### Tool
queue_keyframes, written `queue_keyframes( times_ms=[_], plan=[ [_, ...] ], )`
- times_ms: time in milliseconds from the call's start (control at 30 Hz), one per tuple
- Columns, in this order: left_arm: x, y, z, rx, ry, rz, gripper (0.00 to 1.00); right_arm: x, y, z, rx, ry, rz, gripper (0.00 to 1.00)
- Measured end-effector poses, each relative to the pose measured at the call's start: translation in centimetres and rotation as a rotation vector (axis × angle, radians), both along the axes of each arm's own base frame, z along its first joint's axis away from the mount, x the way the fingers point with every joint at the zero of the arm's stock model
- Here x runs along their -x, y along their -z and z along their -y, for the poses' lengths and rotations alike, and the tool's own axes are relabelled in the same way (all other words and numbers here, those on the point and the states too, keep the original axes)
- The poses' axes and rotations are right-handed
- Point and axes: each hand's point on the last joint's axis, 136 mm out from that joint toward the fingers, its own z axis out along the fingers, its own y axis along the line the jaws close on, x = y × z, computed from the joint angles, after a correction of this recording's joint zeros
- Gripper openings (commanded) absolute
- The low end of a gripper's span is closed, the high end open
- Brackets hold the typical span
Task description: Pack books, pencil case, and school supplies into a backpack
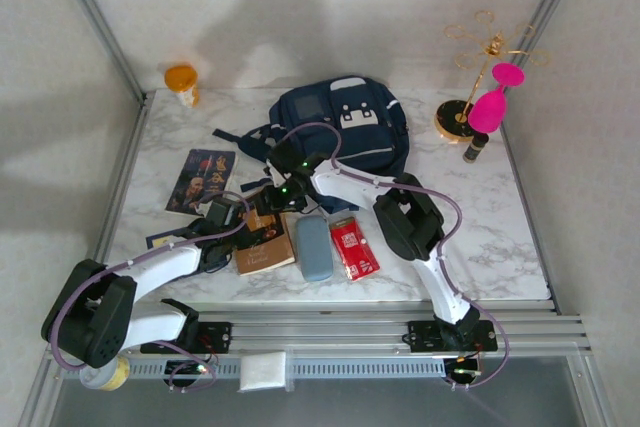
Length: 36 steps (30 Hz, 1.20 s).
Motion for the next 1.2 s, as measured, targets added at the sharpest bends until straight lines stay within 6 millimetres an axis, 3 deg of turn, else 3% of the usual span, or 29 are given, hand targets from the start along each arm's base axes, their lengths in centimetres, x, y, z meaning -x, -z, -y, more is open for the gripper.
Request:
queue_keyframes(
  times_ms=[167, 433, 567, 900, 1033, 1200],
  plan=[
    [0.0, 0.0, 0.0, 0.0, -0.001, 0.001, 0.38, 0.5, -2.3, 0.1, -0.05, -0.02, 0.025, 0.44],
    [-0.1, 0.0, 0.0, 0.0, -0.002, 0.002, 0.37, 0.4, -2.1, 0.1, -0.083, -0.033, 0.007, 0.41],
    [-0.1, 0.0, 0.0, 0.002, -0.004, 0.004, 0.37, 0.3, -1.9, 0.2, -0.078, -0.043, 0.016, 0.33],
    [-0.2, -0.2, 0.0, 0.006, -0.006, 0.01, 0.37, 0.1, -0.8, 0.7, -0.092, -0.057, 0.019, 0.0],
    [-0.2, -0.4, -0.2, 0.012, -0.012, 0.011, 0.37, 0.0, -0.9, 0.7, -0.122, -0.053, 0.006, 0.0],
    [-0.1, -2.0, -0.9, 0.041, -0.048, 0.035, 0.52, 1.0, -3.2, 0.0, -0.239, -0.075, -0.008, 0.0]
  ],
)
